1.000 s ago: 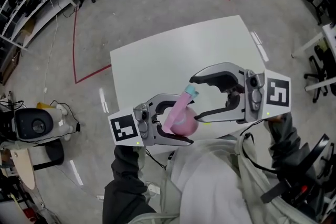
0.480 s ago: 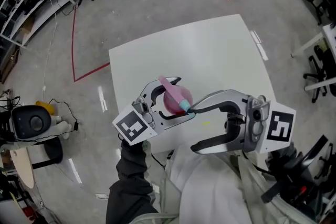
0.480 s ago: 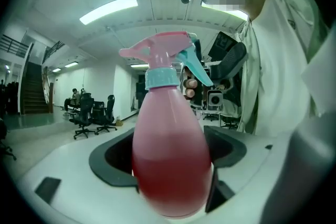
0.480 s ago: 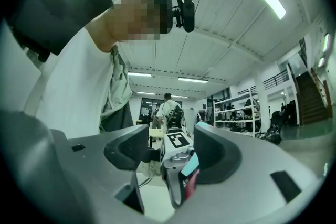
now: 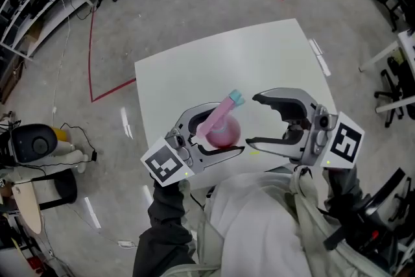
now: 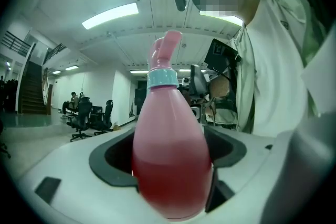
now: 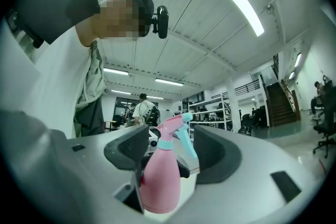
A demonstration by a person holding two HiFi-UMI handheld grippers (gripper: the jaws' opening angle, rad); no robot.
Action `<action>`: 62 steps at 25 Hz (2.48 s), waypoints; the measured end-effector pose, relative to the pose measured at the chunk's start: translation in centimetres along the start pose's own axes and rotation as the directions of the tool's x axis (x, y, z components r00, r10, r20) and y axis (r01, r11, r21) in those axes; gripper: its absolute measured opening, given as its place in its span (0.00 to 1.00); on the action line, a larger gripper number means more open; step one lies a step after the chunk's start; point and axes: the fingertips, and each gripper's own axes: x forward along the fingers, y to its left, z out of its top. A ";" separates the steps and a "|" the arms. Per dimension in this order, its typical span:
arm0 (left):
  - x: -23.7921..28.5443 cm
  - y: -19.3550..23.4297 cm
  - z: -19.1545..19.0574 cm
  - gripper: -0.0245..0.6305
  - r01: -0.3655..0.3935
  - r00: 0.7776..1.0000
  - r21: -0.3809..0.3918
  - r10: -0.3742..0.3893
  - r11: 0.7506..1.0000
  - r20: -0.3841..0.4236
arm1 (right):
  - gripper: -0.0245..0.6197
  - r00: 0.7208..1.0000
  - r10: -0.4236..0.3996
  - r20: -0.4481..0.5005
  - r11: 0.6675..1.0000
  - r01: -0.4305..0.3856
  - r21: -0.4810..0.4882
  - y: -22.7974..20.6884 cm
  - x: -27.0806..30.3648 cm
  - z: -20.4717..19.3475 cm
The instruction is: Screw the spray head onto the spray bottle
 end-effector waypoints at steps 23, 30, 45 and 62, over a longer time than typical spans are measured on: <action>0.3 -2.1 0.3 0.66 0.142 0.989 0.066 -0.139 0.988 -0.041 | 0.45 0.975 0.219 0.048 0.970 -0.223 0.102 1.9 0.6 0.9; 0.8 0.4 -0.6 0.66 -0.035 0.993 0.075 0.043 0.997 -0.109 | 0.45 0.962 0.270 -0.042 0.963 -0.269 0.028 7.0 2.1 0.4; 1.0 -8.3 0.7 0.66 0.462 0.887 0.094 -0.460 0.882 -0.044 | 0.45 0.958 0.284 -0.039 0.959 -0.284 0.015 3.8 0.2 0.4; 3.0 3.0 -4.4 0.66 -0.373 0.887 0.091 0.384 0.923 -0.256 | 0.12 0.887 -0.429 -0.173 0.903 0.419 -0.091 -0.6 3.5 -2.6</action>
